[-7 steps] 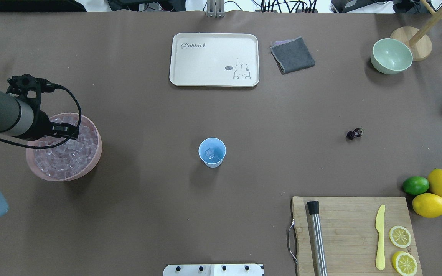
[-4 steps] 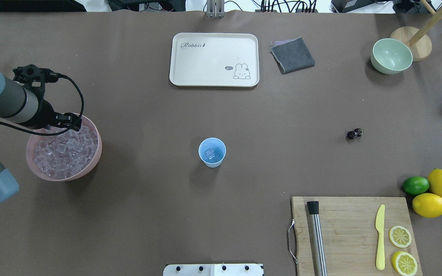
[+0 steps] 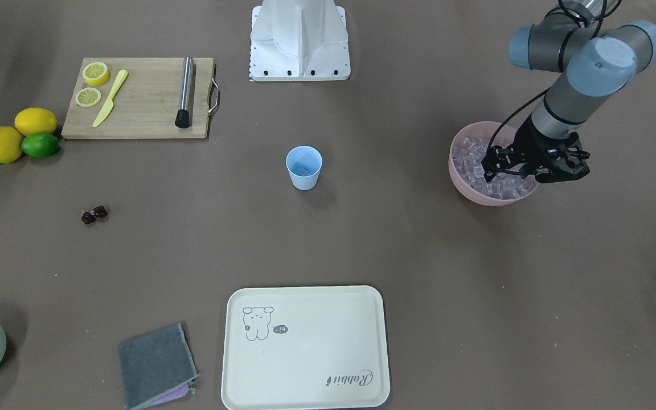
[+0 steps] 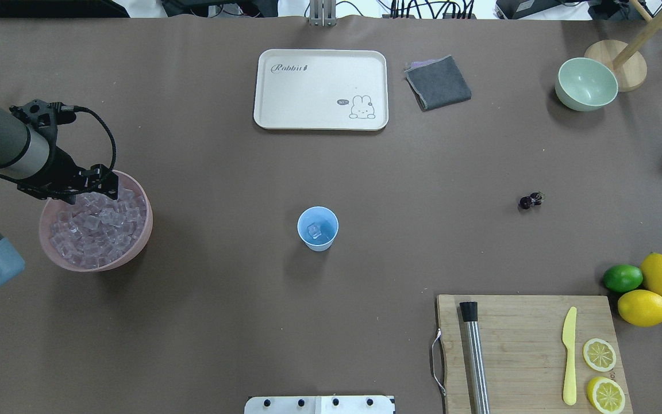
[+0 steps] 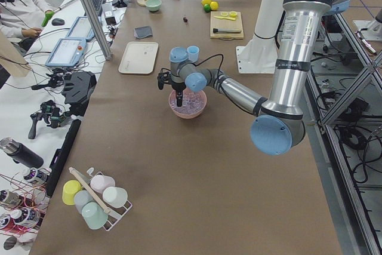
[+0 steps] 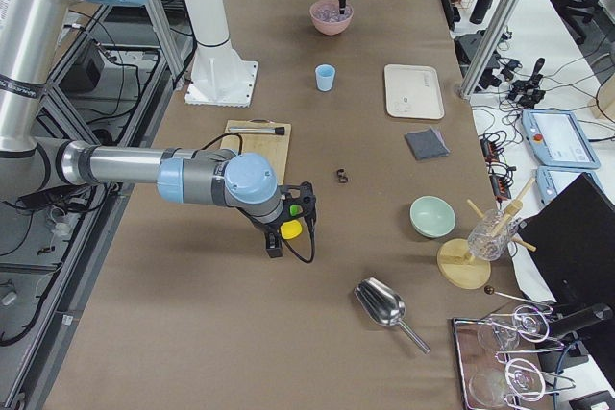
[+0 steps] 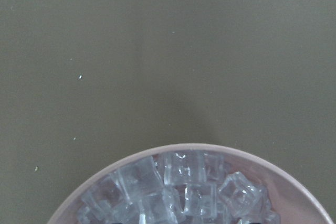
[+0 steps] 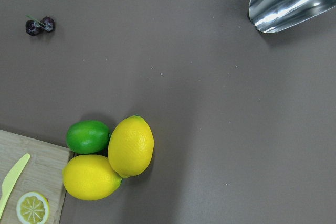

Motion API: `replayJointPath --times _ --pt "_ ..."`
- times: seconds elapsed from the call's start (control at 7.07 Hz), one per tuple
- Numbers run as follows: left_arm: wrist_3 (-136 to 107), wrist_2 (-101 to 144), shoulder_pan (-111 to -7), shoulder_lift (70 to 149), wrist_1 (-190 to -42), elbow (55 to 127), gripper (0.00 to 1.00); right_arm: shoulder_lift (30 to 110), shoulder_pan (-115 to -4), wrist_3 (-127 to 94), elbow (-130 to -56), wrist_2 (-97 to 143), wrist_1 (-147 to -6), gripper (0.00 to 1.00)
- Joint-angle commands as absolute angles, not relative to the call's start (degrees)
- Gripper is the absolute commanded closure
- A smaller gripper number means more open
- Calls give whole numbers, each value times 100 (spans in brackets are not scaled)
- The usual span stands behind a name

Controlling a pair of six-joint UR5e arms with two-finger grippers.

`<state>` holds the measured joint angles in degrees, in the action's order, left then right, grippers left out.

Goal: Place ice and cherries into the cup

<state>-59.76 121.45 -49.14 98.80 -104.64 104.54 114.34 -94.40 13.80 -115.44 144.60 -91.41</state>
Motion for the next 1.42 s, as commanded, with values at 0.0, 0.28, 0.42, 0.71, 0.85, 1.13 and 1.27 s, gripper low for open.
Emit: replayJointPath --times 0.0,0.28,0.42,0.71,0.85,1.13,1.27 --pt "-5968 12147 -4992 9940 -10415 10424 16 11487 -9439 1380 -11549 14475 -9141 0" --pt "-5959 12146 -5010 9940 -10459 10223 16 11487 -9439 1380 -11575 14546 -9141 0" --pt "-6002 12164 -5027 9967 -10459 10161 16 11487 -9439 1380 -11575 14546 -9141 0" --pt "-6012 12199 -5149 10037 -10407 10160 19 11522 -9448 1380 -11610 14563 -9141 0" --pt "-5994 12408 -5281 10046 -10398 10151 31 11549 -9448 1380 -11610 14572 -9132 0" --pt "-5985 12436 -5317 10046 -10406 10055 41 11566 -9448 1380 -11610 14581 -9141 0" --pt "-6003 12445 -5317 10046 -10415 10063 41 11575 -9448 1380 -11610 14625 -9141 0"
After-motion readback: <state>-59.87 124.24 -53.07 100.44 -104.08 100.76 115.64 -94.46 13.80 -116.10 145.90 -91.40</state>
